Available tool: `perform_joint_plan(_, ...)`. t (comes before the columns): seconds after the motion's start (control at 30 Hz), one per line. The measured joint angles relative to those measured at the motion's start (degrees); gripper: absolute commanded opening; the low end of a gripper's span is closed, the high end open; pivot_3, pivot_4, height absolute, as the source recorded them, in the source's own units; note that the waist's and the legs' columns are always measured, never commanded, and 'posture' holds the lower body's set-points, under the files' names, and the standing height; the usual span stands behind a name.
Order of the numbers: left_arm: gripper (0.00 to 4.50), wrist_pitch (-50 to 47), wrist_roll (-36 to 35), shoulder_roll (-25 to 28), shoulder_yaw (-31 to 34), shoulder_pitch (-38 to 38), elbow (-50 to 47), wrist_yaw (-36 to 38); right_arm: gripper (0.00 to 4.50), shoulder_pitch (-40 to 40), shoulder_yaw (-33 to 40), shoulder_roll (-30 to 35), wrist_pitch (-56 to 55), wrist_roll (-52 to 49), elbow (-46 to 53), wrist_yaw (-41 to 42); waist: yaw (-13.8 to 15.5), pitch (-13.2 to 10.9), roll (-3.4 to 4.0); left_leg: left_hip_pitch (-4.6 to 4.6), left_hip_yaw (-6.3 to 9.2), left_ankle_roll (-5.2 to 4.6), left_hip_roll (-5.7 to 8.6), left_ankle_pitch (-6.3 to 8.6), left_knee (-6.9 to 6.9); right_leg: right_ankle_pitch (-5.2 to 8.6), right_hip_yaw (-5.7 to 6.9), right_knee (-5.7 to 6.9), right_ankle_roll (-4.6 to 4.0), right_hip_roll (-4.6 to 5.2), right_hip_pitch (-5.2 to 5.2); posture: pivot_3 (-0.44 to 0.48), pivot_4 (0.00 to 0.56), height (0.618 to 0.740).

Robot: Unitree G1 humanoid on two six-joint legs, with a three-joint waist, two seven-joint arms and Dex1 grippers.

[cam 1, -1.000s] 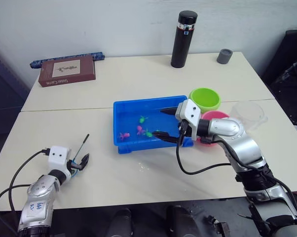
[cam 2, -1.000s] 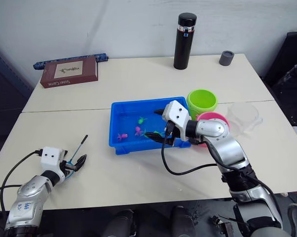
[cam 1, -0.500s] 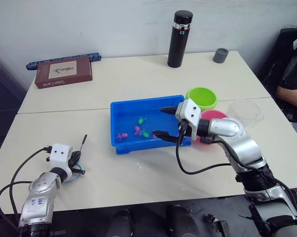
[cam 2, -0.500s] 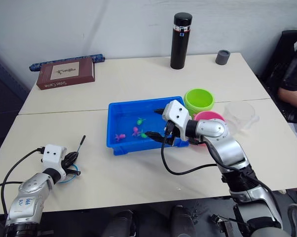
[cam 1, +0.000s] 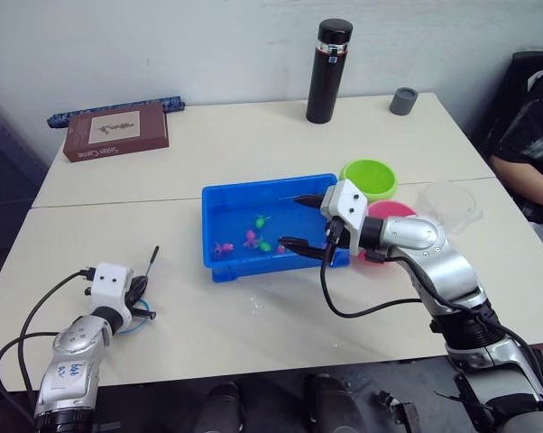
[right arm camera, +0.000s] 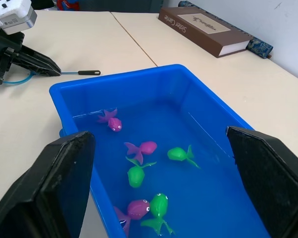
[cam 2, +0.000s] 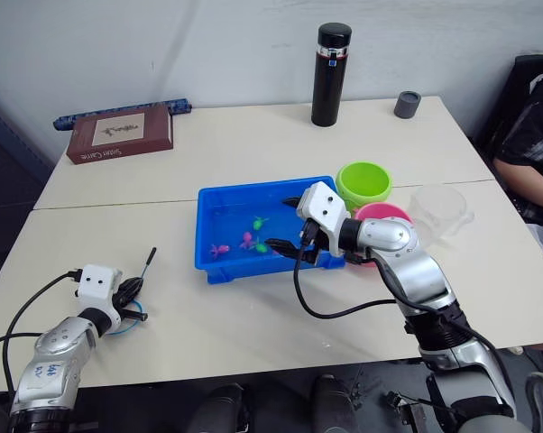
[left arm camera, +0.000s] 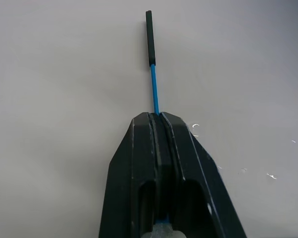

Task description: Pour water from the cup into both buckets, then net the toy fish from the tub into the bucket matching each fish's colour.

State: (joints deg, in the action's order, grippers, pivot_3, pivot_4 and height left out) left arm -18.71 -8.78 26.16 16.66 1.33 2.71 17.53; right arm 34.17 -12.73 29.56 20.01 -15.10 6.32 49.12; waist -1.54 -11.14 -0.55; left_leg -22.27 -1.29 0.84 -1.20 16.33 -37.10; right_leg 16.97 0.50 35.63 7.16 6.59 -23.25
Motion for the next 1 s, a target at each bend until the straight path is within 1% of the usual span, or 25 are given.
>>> perform_joint_plan(0.27,0.02,2.43,0.33,-0.85,-0.02,0.38,-0.67,-0.83,4.5,0.01,0.11,-0.96,-0.03,0.56,0.0,-0.94,0.01,-0.01,-0.01,-0.13,0.0,0.01,-0.02,0.0,0.0,0.0,0.01,-0.06,0.0,0.01,-0.09,0.0,0.15,0.74)
perform_joint_plan(0.4,0.02,0.45,0.17,-1.64,-1.01,0.02,-6.02,-1.43,4.5,0.03,0.65,-0.99,-0.03,0.54,0.0,-1.03,0.03,-0.02,-0.03,-0.2,0.0,0.02,-0.02,0.03,0.02,0.0,0.01,-0.12,0.0,0.02,-0.12,0.0,0.15,0.74)
perform_joint_plan(0.6,0.02,-4.84,-0.44,-1.76,-1.03,-2.84,-13.78,-2.41,4.5,0.08,1.66,-1.16,-0.03,0.55,0.0,-1.02,-0.04,-0.03,-0.05,-0.21,-0.03,0.02,0.11,0.03,0.01,-0.01,0.01,-0.12,0.01,-0.04,-0.13,0.0,0.15,0.74)
perform_joint_plan(0.77,0.02,-9.77,-2.21,0.55,-0.96,-6.09,-19.02,-1.44,4.5,0.25,1.84,-1.4,-0.03,0.57,-0.1,-1.01,0.0,-0.06,-0.1,-0.21,0.0,0.03,0.18,0.03,0.01,-0.01,0.02,-0.08,0.0,-0.09,-0.14,0.0,0.15,0.74)
perform_joint_plan(0.87,0.02,-11.63,-3.3,3.1,-1.23,-8.29,-23.12,0.86,4.5,0.89,2.07,-1.44,-0.18,0.58,-0.47,-1.02,-0.03,-0.06,-0.1,-0.21,-0.02,0.03,0.23,0.03,0.01,-0.01,-0.01,-0.1,0.01,-0.06,-0.14,0.0,0.15,0.74)
perform_joint_plan(1.0,0.02,-14.34,-6.46,4.0,-2.52,-12.11,-25.75,3.85,4.5,1.64,3.77,-0.71,-1.07,0.61,-2.02,-1.01,0.07,-0.07,-0.12,-0.24,-0.02,0.03,0.26,0.03,0.0,-0.01,0.0,-0.11,0.01,-0.07,-0.14,0.0,0.15,0.74)
